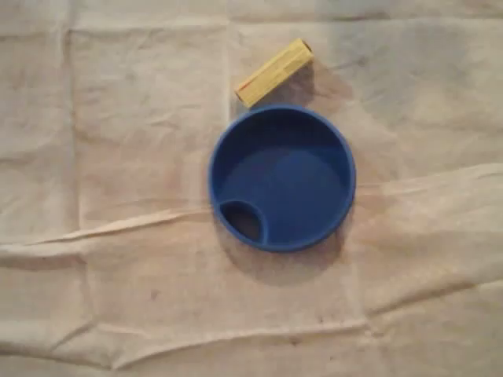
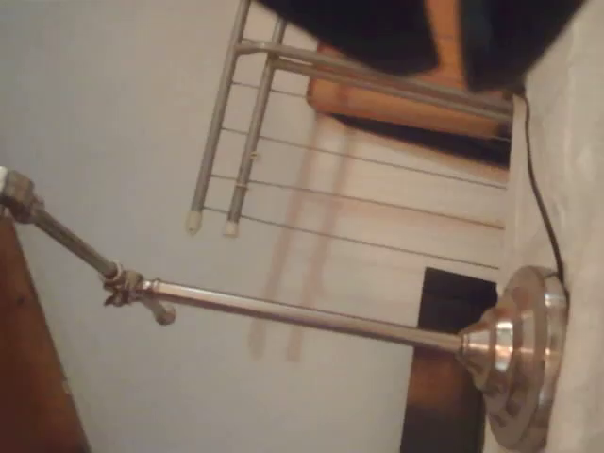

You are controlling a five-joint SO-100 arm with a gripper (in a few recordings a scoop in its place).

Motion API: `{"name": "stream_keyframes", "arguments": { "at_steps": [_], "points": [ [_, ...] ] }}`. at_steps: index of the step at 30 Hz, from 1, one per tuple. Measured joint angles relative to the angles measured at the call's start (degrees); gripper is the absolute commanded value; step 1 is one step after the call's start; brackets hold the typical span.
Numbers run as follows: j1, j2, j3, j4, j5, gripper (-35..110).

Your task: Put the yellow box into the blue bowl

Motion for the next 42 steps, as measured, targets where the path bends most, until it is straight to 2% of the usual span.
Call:
{"name": "stream_keyframes", "arguments": {
  "at_steps": [28, 36, 42],
  "points": [
    [-0.26, -0.35, 0.00, 0.00, 0.00, 0],
    [-0.70, -14.06, -1.41, 0.00, -0.44, 0],
    [-0.70, -29.09, -7.12, 0.00, -8.96, 0]
  ]
}}
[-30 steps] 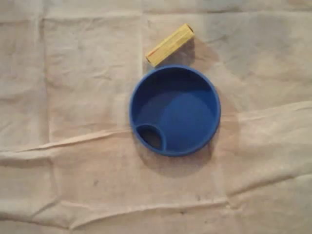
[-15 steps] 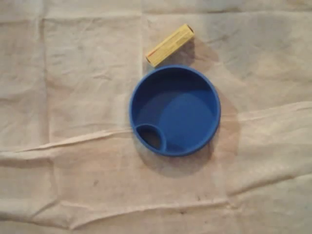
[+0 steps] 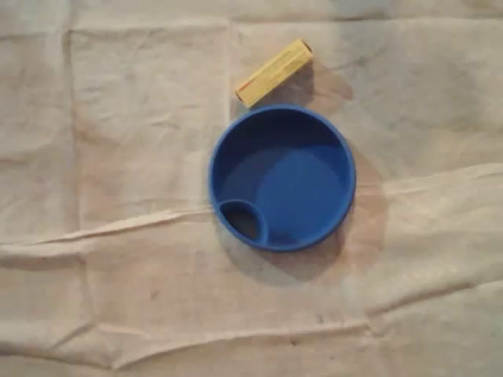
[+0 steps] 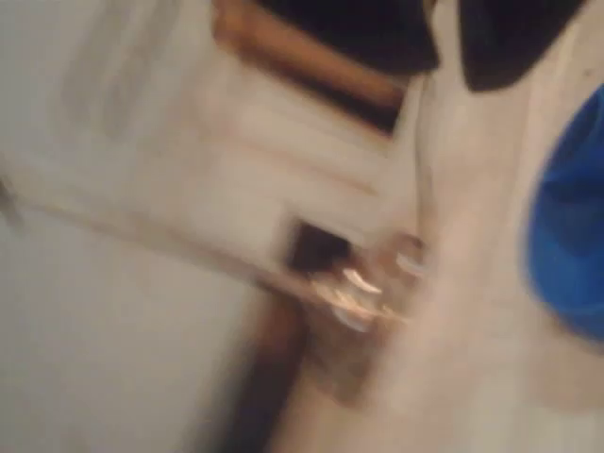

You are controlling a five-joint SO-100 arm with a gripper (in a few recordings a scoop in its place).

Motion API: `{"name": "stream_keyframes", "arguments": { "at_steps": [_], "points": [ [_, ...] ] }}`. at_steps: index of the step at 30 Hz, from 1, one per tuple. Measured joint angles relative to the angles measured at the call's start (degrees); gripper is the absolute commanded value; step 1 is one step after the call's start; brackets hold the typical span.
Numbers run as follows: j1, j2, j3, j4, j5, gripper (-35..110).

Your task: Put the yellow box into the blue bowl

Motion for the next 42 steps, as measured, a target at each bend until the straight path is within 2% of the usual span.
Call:
{"name": "stream_keyframes", "arguments": {
  "at_steps": [7, 25, 35, 42],
  "points": [
    [2.46, -12.74, -1.76, 0.00, -15.03, 0],
    [31.03, -43.59, -1.76, -0.18, -41.31, 0],
    [37.79, -44.38, -1.76, -7.65, -44.82, 23],
    [39.29, -48.25, -1.76, -8.61, -45.62, 26]
  ]
}}
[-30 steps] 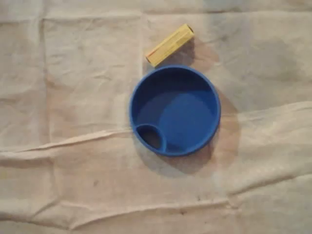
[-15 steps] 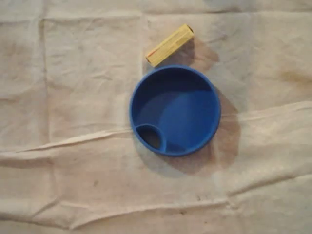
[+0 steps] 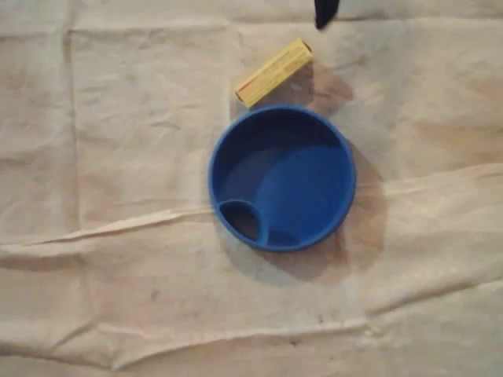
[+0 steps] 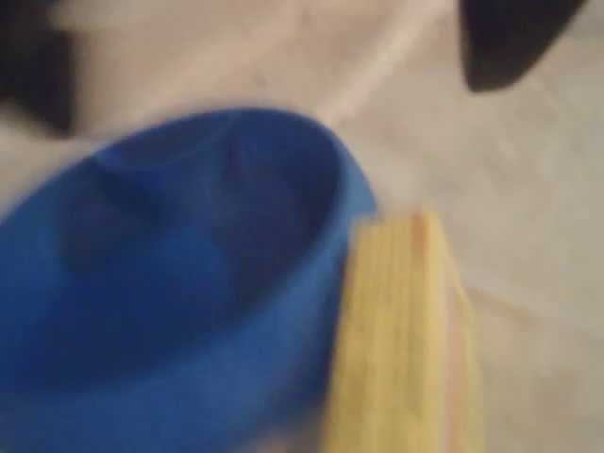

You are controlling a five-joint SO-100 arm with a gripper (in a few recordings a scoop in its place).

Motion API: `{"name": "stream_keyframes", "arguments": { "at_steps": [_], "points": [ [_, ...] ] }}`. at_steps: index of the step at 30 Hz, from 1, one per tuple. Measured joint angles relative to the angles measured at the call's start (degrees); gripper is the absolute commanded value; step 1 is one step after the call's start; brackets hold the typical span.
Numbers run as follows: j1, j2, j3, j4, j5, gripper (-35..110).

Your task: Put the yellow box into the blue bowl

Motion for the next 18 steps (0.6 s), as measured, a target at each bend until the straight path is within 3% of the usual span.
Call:
{"name": "stream_keyframes", "arguments": {
  "at_steps": [7, 18],
  "points": [
    [0.00, -10.02, 0.09, -0.79, 0.00, 26],
    [0.00, -11.25, 0.09, -3.69, 0.00, 26]
  ]
}}
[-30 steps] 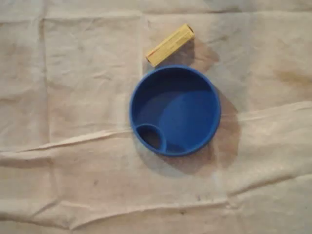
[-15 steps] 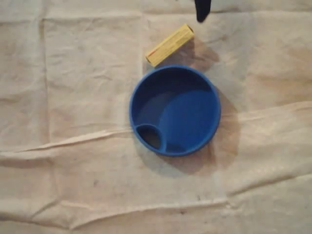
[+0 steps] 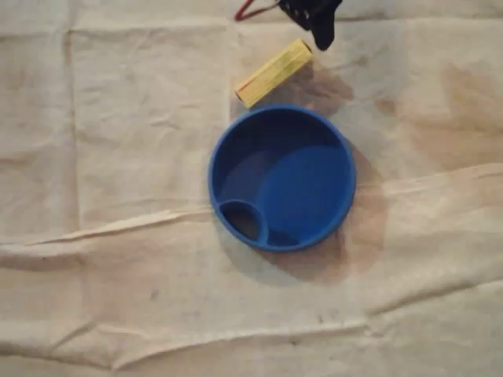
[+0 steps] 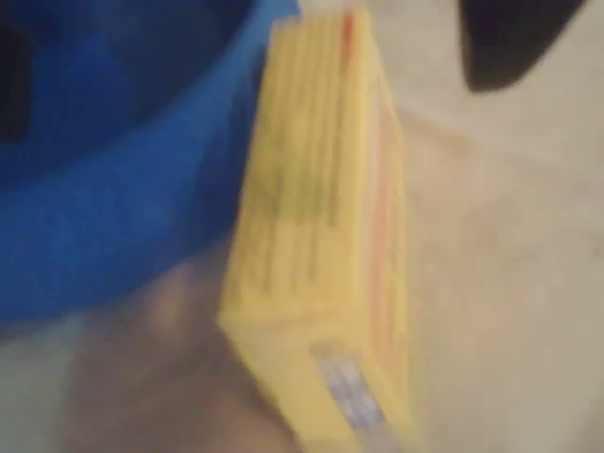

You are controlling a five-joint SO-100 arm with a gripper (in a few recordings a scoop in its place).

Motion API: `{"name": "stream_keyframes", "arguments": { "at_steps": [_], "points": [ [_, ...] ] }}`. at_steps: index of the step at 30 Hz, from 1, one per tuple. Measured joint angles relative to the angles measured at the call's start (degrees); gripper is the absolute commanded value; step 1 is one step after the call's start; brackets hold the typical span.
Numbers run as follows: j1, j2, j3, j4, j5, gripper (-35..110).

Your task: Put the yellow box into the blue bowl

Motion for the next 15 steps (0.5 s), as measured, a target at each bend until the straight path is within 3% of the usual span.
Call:
{"name": "stream_keyframes", "arguments": {
  "at_steps": [15],
  "points": [
    [1.14, -9.67, 0.00, -4.75, 0.00, 26]
  ]
}}
